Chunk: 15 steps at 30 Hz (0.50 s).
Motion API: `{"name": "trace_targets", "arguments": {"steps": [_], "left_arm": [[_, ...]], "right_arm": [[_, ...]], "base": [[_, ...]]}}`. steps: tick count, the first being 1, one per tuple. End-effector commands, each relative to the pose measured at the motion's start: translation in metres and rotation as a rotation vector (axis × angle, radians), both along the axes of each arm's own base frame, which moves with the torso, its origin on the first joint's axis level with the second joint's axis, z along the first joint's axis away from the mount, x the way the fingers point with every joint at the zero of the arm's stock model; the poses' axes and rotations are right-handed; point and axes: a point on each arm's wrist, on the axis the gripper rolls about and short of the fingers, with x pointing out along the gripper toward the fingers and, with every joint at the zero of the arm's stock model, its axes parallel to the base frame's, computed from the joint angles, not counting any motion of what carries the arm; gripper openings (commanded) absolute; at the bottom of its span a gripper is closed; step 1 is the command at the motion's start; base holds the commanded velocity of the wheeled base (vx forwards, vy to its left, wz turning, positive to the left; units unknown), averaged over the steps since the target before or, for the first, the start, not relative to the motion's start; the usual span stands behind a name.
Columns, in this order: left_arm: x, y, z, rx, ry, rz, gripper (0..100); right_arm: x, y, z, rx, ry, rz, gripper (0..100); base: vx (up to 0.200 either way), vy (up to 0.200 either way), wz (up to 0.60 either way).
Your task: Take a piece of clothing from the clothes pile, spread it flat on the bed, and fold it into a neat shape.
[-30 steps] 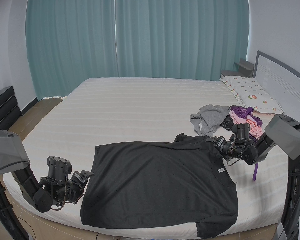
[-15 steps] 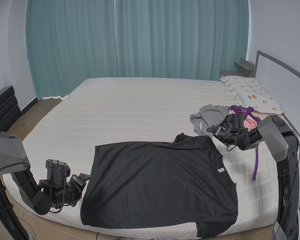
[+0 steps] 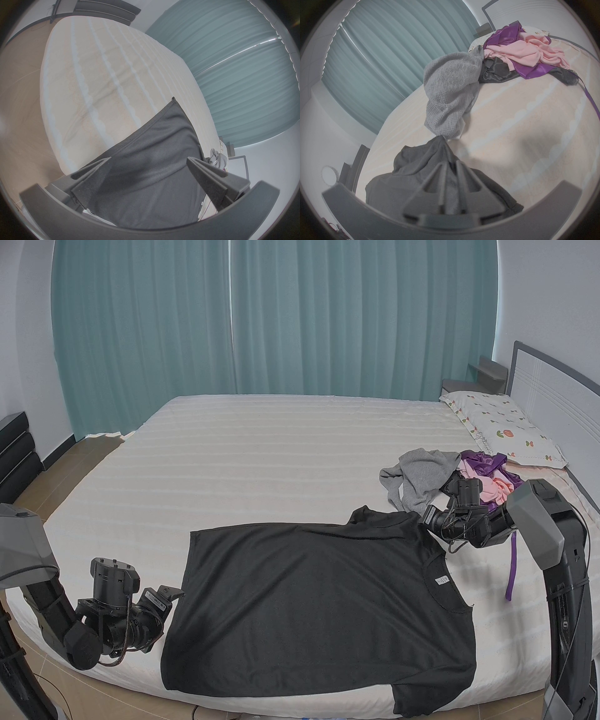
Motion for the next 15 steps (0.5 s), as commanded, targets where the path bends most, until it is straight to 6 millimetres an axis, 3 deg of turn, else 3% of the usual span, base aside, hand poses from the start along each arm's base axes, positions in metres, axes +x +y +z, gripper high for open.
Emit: {"name": "trace_targets", "arguments": {"steps": [1,8,15], "left_arm": [[0.002,0.000,0.000,0.000,-0.005,0.000,100],[0.002,-0.001,0.000,0.000,-0.004,-0.002,100],[0.001,-0.001,0.000,0.001,-0.001,-0.002,100]], "right_arm": [[-0.009,-0.004,0.003,-0.024,0.017,0.010,0],[-0.034,-0.017,0.025,-0.032,0.035,0.055,0],[-0.059,-0.029,0.031,-0.051,0.073,0.107,0]], "base": [[0.000,0.000,0.00],[0.000,0.000,0.00],[0.000,0.000,0.00]]}}
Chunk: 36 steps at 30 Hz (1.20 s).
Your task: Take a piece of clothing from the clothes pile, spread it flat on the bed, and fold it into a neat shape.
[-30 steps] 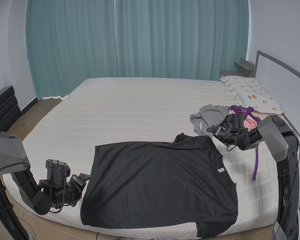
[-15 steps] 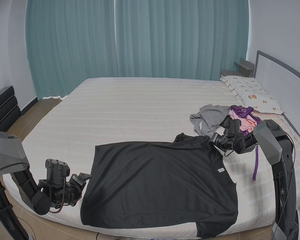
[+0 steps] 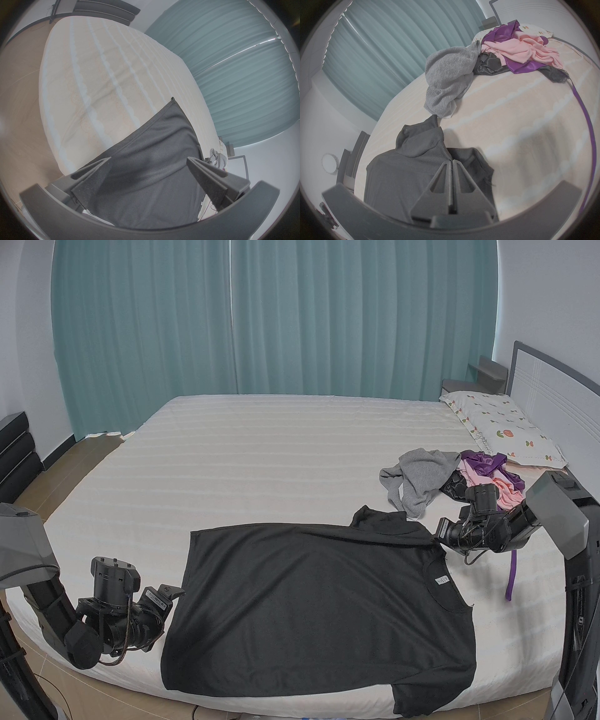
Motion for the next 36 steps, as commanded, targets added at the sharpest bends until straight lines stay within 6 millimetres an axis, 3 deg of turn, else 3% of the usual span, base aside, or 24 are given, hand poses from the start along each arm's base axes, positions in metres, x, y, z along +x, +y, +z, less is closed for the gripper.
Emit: {"name": "trace_targets", "arguments": {"steps": [1,6,12,13,16,21,28,36], "left_arm": [[-0.001,0.000,-0.001,0.001,0.005,0.001,100],[-0.001,0.000,-0.001,0.001,0.005,-0.001,100],[-0.001,0.000,-0.001,0.001,0.005,-0.001,100],[0.000,0.000,-0.001,0.000,0.004,-0.001,100],[-0.001,0.000,-0.001,0.001,0.005,-0.001,100],[-0.001,0.000,0.000,0.001,0.002,-0.002,100],[-0.001,-0.001,0.001,0.002,-0.004,-0.003,100],[0.001,-0.001,0.003,0.001,-0.015,-0.006,100]], "right_arm": [[-0.020,-0.010,0.024,-0.014,-0.009,0.020,0],[-0.052,-0.016,0.024,-0.015,0.046,0.092,0],[-0.054,-0.017,0.021,-0.019,0.057,0.099,0],[-0.053,-0.016,0.022,-0.019,0.049,0.103,100],[-0.048,-0.014,0.028,-0.012,0.024,0.103,100],[-0.019,0.001,0.046,0.032,-0.064,0.103,100],[0.004,0.028,0.016,0.081,-0.037,0.108,100],[0.017,0.033,-0.006,0.085,-0.009,0.106,100]], "base": [[0.000,0.000,0.00],[0.000,0.000,0.00],[0.000,0.000,0.00],[0.000,0.000,0.00],[0.000,0.000,0.00],[0.000,0.000,0.00],[0.000,0.000,0.00],[0.000,0.000,0.00]]}}
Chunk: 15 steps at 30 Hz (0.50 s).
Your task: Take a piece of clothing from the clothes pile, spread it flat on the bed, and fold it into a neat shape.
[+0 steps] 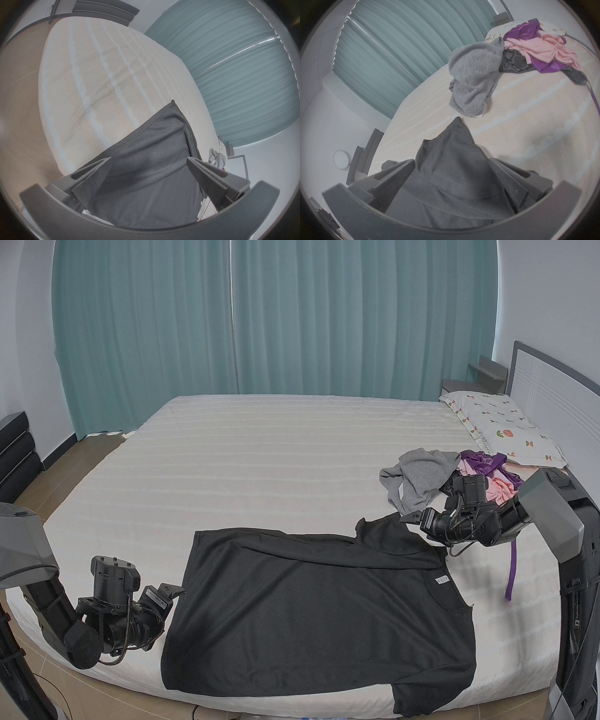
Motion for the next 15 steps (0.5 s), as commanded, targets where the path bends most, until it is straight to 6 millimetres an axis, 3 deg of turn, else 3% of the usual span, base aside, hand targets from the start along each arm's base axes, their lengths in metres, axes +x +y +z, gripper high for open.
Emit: {"name": "trace_targets", "arguments": {"steps": [1,15], "left_arm": [[0.0007,-0.0009,0.0018,-0.002,-0.010,-0.003,100],[0.0013,-0.0014,0.0017,-0.002,-0.010,-0.004,100]], "right_arm": [[0.0069,0.0038,-0.0227,-0.002,0.032,0.005,100],[0.0133,-0.0041,-0.0306,-0.029,0.049,-0.047,100]], "base": [[0.000,0.000,0.00],[0.000,0.000,0.00]]}}
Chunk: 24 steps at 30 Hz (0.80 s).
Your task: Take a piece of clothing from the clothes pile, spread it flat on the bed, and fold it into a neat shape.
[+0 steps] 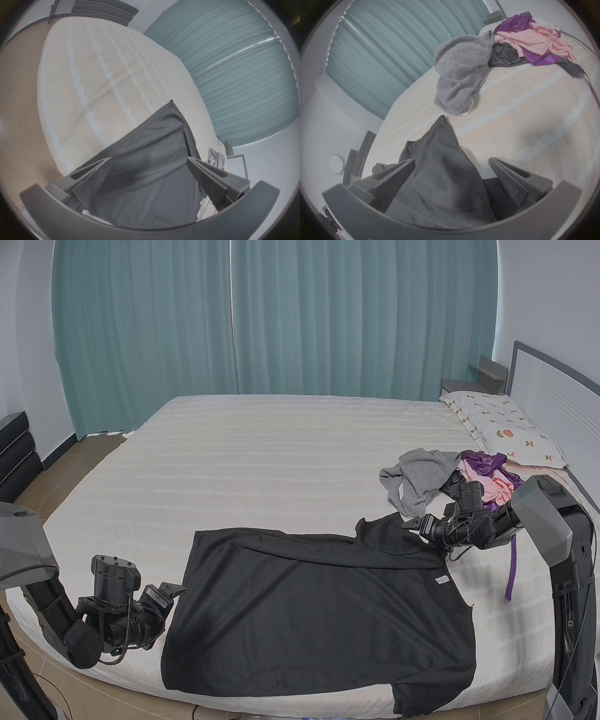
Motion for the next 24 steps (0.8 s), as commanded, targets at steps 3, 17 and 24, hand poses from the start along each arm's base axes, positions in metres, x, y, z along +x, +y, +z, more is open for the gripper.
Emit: {"name": "trace_targets", "arguments": {"steps": [3,17,24], "left_arm": [[0.001,0.000,0.001,-0.001,-0.006,0.000,100],[0.020,-0.002,0.004,-0.007,-0.046,0.003,100],[0.067,0.000,-0.009,0.049,-0.088,-0.012,100]], "right_arm": [[0.001,0.001,-0.006,-0.003,0.014,-0.004,100],[0.008,0.002,0.040,0.136,-0.057,-0.094,0],[0.021,-0.016,0.065,0.197,-0.139,-0.171,0]], "base": [[0.000,0.000,0.00],[0.000,0.000,0.00],[0.000,0.000,0.00]]}}
